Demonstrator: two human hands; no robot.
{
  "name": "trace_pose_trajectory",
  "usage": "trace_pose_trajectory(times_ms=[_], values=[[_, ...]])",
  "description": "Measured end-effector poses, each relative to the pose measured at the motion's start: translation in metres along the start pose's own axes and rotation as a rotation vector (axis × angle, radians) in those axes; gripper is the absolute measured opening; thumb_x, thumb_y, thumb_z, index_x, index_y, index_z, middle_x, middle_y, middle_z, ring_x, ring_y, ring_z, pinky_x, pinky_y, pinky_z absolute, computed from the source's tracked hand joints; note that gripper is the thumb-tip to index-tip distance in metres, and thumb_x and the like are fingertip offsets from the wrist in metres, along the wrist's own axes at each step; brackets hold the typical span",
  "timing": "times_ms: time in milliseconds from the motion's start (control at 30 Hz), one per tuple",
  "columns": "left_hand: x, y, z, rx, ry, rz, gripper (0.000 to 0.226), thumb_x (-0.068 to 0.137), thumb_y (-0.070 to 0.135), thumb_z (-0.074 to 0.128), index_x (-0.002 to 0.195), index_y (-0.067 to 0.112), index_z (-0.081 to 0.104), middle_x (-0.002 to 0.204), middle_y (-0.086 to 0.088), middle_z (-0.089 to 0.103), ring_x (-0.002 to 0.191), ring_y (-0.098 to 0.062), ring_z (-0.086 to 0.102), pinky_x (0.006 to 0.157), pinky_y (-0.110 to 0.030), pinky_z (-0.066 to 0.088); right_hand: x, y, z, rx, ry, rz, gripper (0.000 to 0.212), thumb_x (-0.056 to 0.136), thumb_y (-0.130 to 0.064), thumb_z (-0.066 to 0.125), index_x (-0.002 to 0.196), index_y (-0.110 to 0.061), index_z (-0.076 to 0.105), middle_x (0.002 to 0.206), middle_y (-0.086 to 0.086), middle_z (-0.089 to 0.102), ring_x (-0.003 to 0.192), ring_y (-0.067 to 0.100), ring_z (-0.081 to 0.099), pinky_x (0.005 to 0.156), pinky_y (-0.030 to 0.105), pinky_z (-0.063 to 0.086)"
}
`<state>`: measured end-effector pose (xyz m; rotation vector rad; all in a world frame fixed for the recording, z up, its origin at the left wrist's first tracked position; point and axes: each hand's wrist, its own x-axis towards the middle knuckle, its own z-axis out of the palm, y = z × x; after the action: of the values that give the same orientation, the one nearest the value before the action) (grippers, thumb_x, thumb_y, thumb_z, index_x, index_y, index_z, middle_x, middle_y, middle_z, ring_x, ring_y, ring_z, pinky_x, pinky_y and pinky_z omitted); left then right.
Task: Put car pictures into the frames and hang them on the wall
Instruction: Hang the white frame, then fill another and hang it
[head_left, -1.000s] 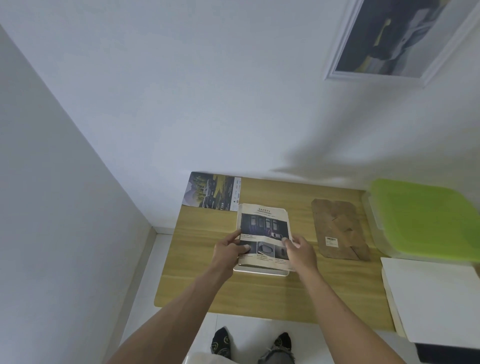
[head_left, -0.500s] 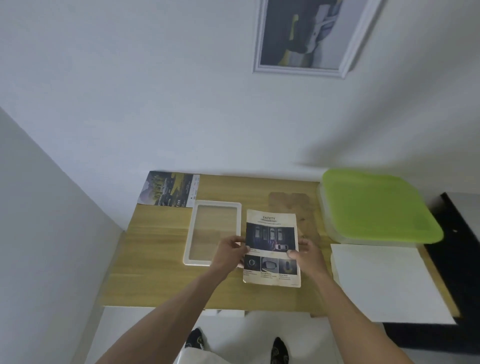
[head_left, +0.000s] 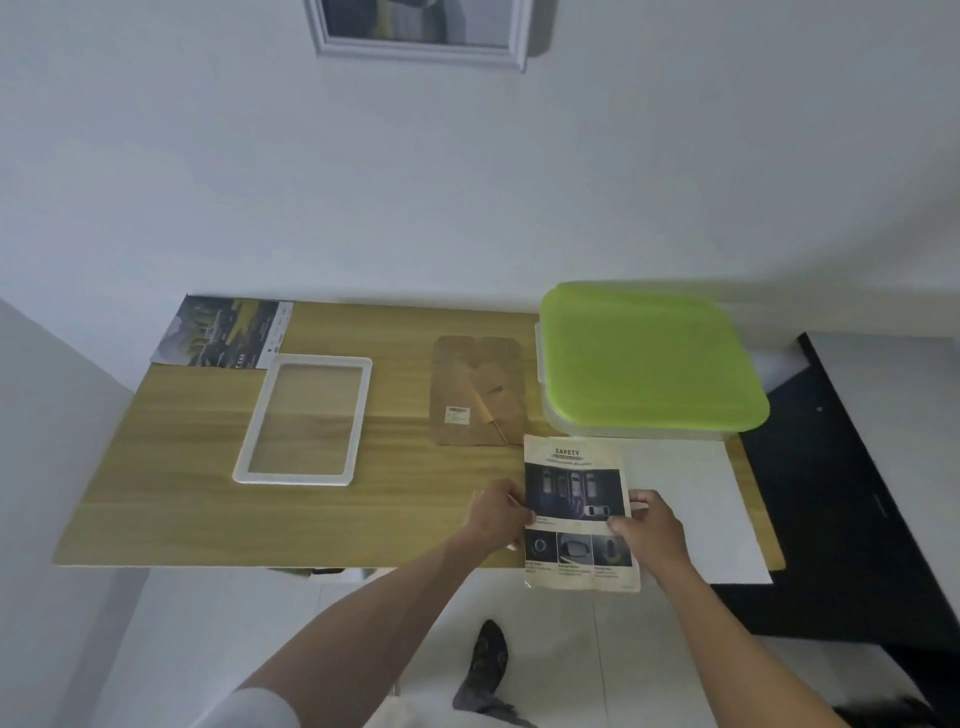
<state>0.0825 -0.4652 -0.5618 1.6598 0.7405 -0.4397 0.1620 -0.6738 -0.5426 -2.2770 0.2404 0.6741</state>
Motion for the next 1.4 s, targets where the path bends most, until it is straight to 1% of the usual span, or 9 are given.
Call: trace_pose_trajectory(times_ms=[200,367,467,600,700,833,1000,1200,1400], values=[[0.013,0.009,0.031,0.076,0.102,0.008,0.012,0.081,0.006,0.065,0.092,0.011,0.064,0.082,-0.013,0.073,0.071,-0.03,0.073,0.063,-0.048,0.061,0.021,0.012,-0.018,-0.072,0.022,-0.06,0.037,0.083,-0.008,0.065,0.117,-0.016,0.055,0.105,0.003,0.07,0.084,0.014,0.064,0.059,0.019,0.042],[0.017,0.012,0.041,0.172,0.16,0.045,0.032,0.081,0.008,0.066,0.111,0.014,0.058,0.092,-0.008,0.07,0.076,-0.025,0.07,0.062,-0.039,0.061,0.03,0.018,-0.014,-0.313,0.094,-0.159,0.036,0.084,-0.022,0.068,0.116,-0.019,0.052,0.109,0.003,0.06,0.092,0.019,0.06,0.065,0.032,0.052],[0.014,0.014,0.046,0.272,0.183,0.101,0.04,0.082,0.009,0.062,0.12,0.016,0.055,0.096,-0.009,0.07,0.08,-0.025,0.068,0.061,-0.034,0.057,0.028,0.02,-0.009,-0.459,0.111,-0.193,0.042,0.088,-0.026,0.068,0.123,-0.019,0.045,0.118,0.006,0.049,0.104,0.023,0.053,0.068,0.03,0.044],[0.016,0.016,0.049,0.323,0.195,0.118,0.043,0.082,0.01,0.059,0.124,0.016,0.054,0.099,-0.011,0.07,0.085,-0.026,0.067,0.068,-0.036,0.056,0.03,0.025,-0.007,-0.483,0.104,-0.203,0.049,0.091,-0.031,0.064,0.135,-0.02,0.046,0.129,0.007,0.045,0.115,0.023,0.051,0.075,0.032,0.05],[0.015,0.016,0.049,0.32,0.196,0.124,0.044,0.083,0.012,0.061,0.126,0.015,0.054,0.1,-0.011,0.07,0.084,-0.026,0.068,0.064,-0.031,0.054,0.032,0.026,-0.01,-0.484,0.103,-0.214,0.048,0.091,-0.031,0.064,0.133,-0.02,0.046,0.127,0.007,0.046,0.114,0.024,0.052,0.075,0.032,0.049],[0.012,0.013,0.041,0.352,0.201,0.16,0.046,0.085,0.021,0.064,0.129,0.013,0.053,0.105,-0.011,0.069,0.081,-0.021,0.065,0.065,-0.03,0.051,0.03,0.02,-0.01,-0.474,0.203,-0.3,0.045,0.091,-0.033,0.063,0.131,-0.018,0.051,0.126,0.008,0.051,0.111,0.024,0.054,0.079,0.033,0.05],[0.002,0.009,-0.002,0.484,0.295,0.24,0.047,0.083,0.035,0.067,0.124,0.015,0.057,0.113,-0.002,0.063,0.089,-0.018,0.061,0.078,-0.033,0.054,0.027,-0.004,0.009,-0.36,0.137,-0.566,0.035,0.09,-0.023,0.063,0.125,-0.015,0.061,0.121,0.004,0.059,0.108,0.024,0.059,0.081,0.034,0.051],[-0.01,0.008,-0.089,0.53,0.454,0.272,0.054,0.077,0.044,0.069,0.121,0.015,0.059,0.121,0.001,0.056,0.106,-0.023,0.059,0.085,-0.041,0.052,0.014,-0.07,0.058,-0.393,-0.013,-0.81,0.037,0.093,-0.032,0.062,0.126,-0.016,0.06,0.124,-0.001,0.06,0.113,0.017,0.058,0.092,0.03,0.048],[-0.023,-0.003,-0.177,0.52,0.601,0.195,0.056,0.078,0.045,0.068,0.123,0.013,0.058,0.121,-0.003,0.056,0.111,-0.025,0.056,0.089,-0.043,0.05,0.0,-0.141,0.11,-0.453,-0.065,-0.932,0.035,0.092,-0.035,0.062,0.122,-0.019,0.061,0.117,-0.001,0.062,0.106,0.019,0.061,0.085,0.024,0.047]])
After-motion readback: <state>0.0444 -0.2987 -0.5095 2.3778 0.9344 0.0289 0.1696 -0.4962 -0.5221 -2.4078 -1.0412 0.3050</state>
